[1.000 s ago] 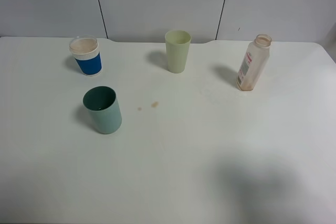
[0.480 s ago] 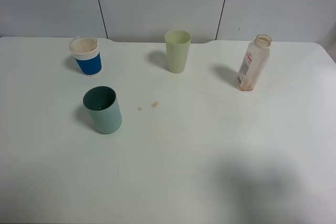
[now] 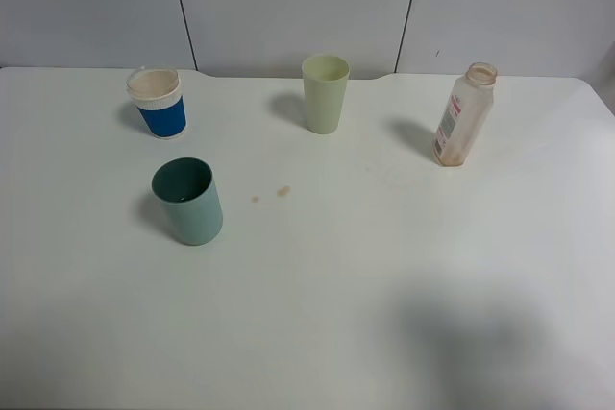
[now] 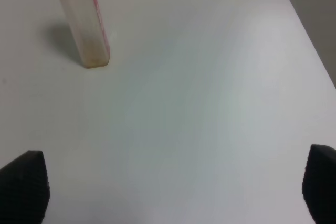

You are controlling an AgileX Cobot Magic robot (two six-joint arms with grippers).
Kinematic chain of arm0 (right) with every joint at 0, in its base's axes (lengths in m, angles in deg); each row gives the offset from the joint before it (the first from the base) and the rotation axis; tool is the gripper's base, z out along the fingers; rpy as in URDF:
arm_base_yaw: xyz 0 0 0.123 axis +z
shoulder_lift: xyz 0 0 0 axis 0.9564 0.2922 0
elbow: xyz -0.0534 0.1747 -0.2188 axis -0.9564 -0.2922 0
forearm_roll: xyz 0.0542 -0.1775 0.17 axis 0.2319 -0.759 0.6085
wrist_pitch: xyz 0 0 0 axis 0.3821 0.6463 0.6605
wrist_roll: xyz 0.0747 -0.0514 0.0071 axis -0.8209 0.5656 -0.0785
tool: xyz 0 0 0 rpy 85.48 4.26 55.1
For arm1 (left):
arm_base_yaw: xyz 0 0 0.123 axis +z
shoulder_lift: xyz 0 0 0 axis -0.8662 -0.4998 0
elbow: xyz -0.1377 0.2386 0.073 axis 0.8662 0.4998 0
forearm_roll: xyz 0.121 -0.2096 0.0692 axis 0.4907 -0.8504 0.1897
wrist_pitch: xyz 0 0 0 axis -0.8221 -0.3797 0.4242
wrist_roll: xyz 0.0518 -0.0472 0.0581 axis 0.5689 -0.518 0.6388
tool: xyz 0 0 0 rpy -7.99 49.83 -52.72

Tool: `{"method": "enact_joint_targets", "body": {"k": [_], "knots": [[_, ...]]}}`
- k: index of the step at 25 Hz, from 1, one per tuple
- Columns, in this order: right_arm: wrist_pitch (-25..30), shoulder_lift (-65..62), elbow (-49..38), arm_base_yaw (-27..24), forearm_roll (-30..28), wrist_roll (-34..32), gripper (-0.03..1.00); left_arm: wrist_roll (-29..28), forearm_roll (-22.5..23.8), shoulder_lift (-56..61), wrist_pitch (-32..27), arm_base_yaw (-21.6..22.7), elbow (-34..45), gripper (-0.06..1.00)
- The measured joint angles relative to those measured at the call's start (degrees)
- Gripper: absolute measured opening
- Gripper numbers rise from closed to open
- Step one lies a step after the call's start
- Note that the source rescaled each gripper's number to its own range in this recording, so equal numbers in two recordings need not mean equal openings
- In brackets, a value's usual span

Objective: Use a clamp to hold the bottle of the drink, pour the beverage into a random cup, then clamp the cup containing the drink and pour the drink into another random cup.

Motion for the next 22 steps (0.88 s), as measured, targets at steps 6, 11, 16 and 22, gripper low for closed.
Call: {"method": "enact_joint_targets", "body": {"k": [6,11,16,22], "knots": [[0.0,0.0,0.0,0.0,0.0,0.0,1.00,0.0,0.0,0.0,0.0,0.0,0.0,0.91],[0.0,0.0,0.0,0.0,0.0,0.0,1.00,0.0,0.0,0.0,0.0,0.0,0.0,0.91],[0.0,0.0,0.0,0.0,0.0,0.0,1.00,0.0,0.0,0.0,0.0,0.0,0.0,0.91],[0.0,0.0,0.0,0.0,0.0,0.0,1.00,0.0,0.0,0.0,0.0,0.0,0.0,0.91]]}}
